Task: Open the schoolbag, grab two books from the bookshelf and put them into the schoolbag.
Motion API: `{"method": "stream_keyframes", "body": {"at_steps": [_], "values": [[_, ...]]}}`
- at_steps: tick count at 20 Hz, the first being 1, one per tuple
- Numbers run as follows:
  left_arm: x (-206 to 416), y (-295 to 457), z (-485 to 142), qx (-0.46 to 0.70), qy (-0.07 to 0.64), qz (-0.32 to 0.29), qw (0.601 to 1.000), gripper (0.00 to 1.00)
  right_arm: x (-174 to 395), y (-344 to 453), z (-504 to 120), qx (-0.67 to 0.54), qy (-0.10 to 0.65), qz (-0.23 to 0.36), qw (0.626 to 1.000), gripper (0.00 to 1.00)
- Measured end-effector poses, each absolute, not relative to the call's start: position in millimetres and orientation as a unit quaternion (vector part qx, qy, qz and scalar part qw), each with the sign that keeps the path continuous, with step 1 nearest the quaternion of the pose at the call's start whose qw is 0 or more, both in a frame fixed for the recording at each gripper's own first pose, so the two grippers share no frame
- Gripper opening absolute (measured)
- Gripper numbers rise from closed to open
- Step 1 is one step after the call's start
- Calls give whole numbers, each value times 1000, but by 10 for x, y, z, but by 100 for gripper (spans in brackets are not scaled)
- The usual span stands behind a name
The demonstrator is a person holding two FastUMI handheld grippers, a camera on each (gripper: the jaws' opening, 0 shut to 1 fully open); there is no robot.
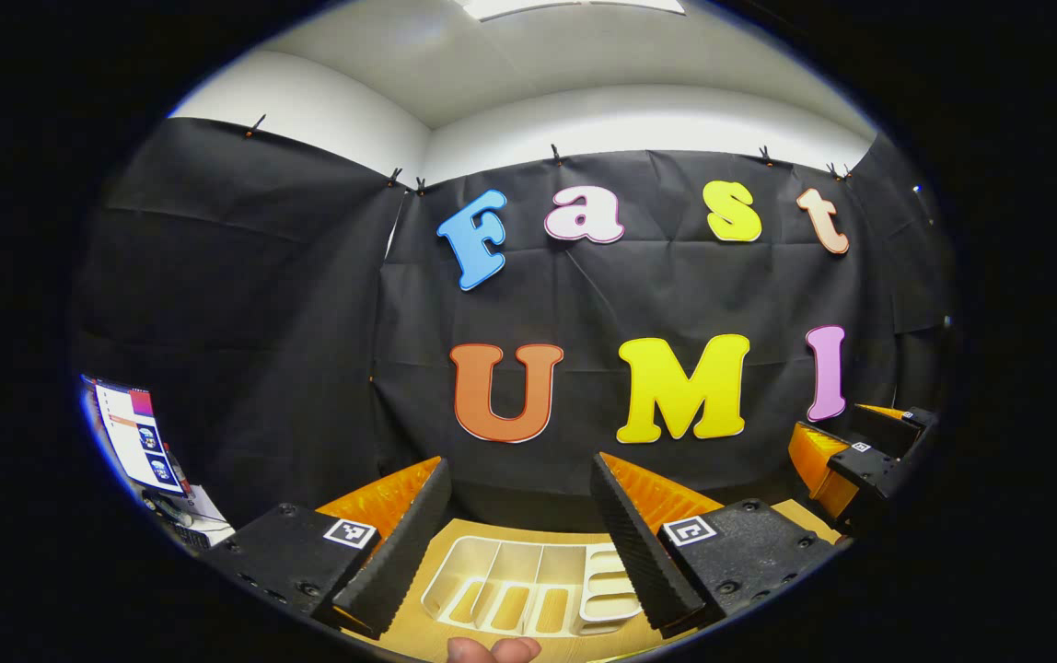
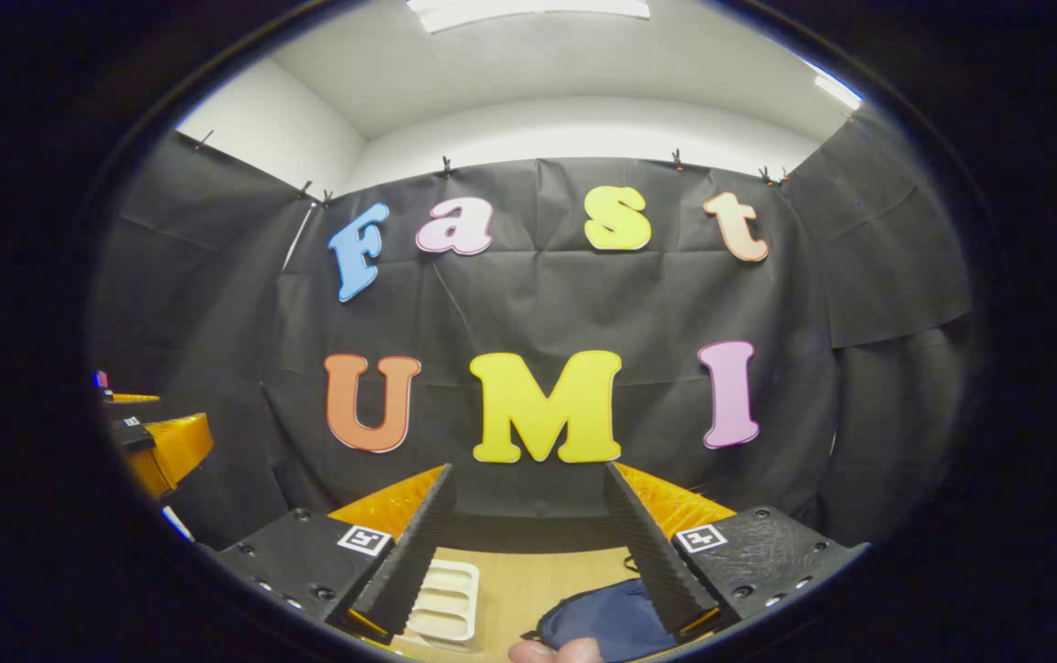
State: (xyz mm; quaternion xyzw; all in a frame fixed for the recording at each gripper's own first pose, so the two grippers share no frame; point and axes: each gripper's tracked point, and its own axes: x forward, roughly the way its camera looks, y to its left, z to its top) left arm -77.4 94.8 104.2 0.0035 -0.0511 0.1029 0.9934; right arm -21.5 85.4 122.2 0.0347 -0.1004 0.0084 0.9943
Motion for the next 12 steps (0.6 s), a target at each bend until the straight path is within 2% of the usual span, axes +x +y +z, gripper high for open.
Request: {"method": "stream_keyframes", "body": {"at_steps": [1,2,5,6,8,11,12], "values": [[-779,964,1061,4,-52,105,993,97,-215,889,1228,33,-101,12,994,93],[-779,974,1058,6,-52,105,993,97,-206,919,1224,30,-99,14,994,96],[-759,1002,1075,5,-51,108,993,97,-172,948,1222,37,-93,13,995,96],[-737,1006,1075,5,-50,106,993,97,-158,943,1231,39,-93,12,995,93],[-710,1043,1106,7,-53,107,993,97,-155,889,1263,40,-98,3,994,96],[-633,1022,1111,9,-53,102,993,97,-142,829,1249,38,-98,-5,994,96],[-635,1008,1118,8,-54,100,993,97,-128,800,1245,37,-97,-8,995,93]]}}
